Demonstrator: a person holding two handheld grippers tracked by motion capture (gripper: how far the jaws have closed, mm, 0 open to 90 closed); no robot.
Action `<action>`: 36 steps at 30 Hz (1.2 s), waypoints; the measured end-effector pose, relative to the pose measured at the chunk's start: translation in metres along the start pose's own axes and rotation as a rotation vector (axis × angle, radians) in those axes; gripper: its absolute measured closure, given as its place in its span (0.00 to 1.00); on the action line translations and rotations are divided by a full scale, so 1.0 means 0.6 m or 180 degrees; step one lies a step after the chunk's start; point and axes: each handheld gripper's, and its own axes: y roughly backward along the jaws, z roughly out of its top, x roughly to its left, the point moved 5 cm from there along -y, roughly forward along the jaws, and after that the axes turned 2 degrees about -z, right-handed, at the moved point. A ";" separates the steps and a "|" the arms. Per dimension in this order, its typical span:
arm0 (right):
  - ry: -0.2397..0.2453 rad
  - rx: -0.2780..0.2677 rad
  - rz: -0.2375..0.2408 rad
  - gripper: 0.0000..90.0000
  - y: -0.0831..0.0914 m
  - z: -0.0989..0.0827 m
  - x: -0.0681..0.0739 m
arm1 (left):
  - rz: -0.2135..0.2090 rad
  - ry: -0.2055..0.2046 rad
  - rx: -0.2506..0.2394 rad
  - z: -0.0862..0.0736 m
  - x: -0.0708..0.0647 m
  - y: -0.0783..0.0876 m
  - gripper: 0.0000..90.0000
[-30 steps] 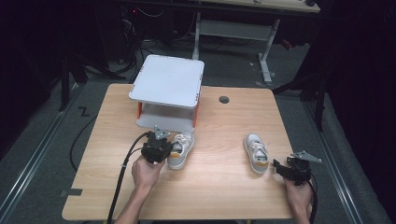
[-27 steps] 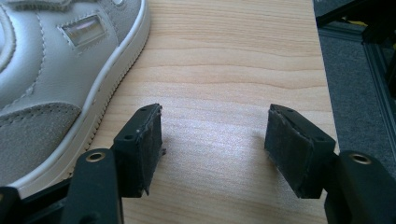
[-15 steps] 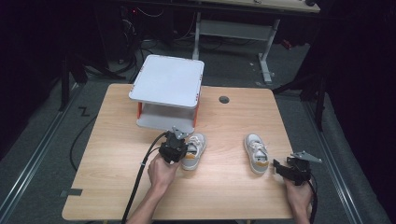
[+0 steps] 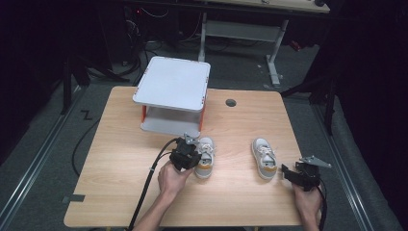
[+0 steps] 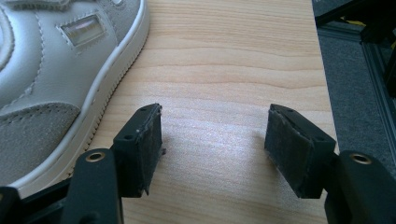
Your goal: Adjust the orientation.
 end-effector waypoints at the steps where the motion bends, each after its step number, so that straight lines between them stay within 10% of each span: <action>1: -0.0006 0.0003 -0.0001 0.40 0.000 0.000 0.000 | -0.0006 -0.0012 0.0005 0.000 0.001 -0.001 0.85; 16: 0.0010 -0.0002 -0.0001 0.40 0.000 0.000 0.000 | -0.0031 0.0038 -0.0337 0.008 0.018 0.032 0.58; 36: 0.0028 -0.0001 0.0000 0.40 -0.001 0.000 0.001 | 0.0233 0.0305 -0.0701 -0.015 0.091 0.103 0.51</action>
